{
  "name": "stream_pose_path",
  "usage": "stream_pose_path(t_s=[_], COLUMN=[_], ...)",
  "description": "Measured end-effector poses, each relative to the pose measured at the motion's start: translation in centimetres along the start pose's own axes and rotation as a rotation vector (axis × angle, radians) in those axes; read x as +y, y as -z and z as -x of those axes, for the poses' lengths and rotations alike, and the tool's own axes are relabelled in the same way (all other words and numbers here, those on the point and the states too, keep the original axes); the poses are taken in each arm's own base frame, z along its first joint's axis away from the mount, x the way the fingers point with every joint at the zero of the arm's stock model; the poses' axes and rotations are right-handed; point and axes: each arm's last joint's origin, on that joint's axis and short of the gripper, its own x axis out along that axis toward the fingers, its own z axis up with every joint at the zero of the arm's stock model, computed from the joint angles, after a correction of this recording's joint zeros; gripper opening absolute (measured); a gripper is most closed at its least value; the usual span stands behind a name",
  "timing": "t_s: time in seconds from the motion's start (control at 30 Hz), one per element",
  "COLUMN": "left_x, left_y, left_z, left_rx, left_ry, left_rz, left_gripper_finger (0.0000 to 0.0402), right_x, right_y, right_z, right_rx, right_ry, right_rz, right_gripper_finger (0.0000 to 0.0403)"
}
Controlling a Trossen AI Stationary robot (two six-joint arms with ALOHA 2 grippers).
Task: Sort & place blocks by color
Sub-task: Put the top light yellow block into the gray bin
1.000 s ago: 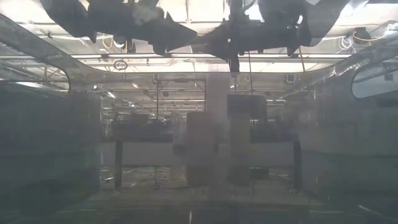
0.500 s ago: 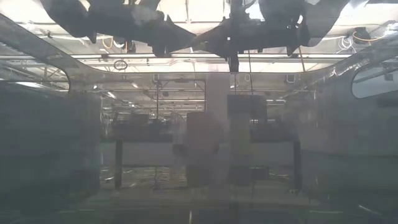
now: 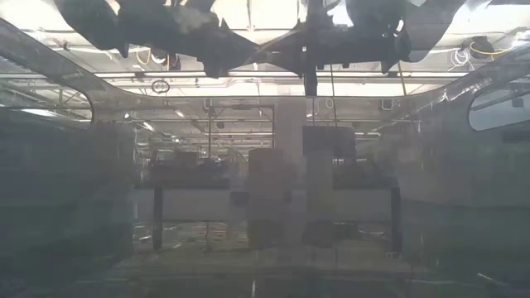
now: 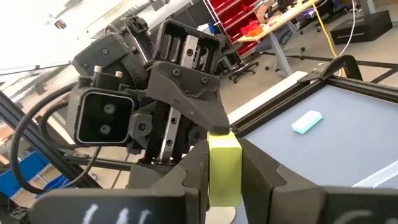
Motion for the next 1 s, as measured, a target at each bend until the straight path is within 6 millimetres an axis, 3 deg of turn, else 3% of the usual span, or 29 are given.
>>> stream_pose_path(t_s=[0.33, 0.53, 0.63, 0.77, 1.0], left_x=[0.02, 0.07, 0.07, -0.01, -0.23], left_y=[-0.02, -0.01, 0.00, 0.01, 0.01], left_z=[0.01, 0.01, 0.01, 0.01, 0.06], left_rx=[-0.003, 0.000, 0.000, -0.002, 0.005], left_ry=[-0.004, -0.012, -0.012, 0.000, 0.003], left_rz=[-0.003, -0.005, -0.008, -0.008, -0.009], left_gripper_finger=[0.0207, 0.0134, 0.0127, 0.0127, 0.0127], right_x=[0.04, 0.05, 0.05, 0.10, -0.34], right_y=[-0.05, -0.03, -0.03, -0.13, -0.69], right_z=[0.00, 0.00, 0.00, -0.01, 0.20], right_rx=[-0.002, 0.000, -0.001, -0.010, -0.016], right_ry=[-0.005, -0.004, -0.004, -0.006, 0.013], right_rz=[0.001, 0.005, 0.018, 0.028, 0.077], right_gripper_finger=[0.0050, 0.0050, 0.0052, 0.0080, 0.0165])
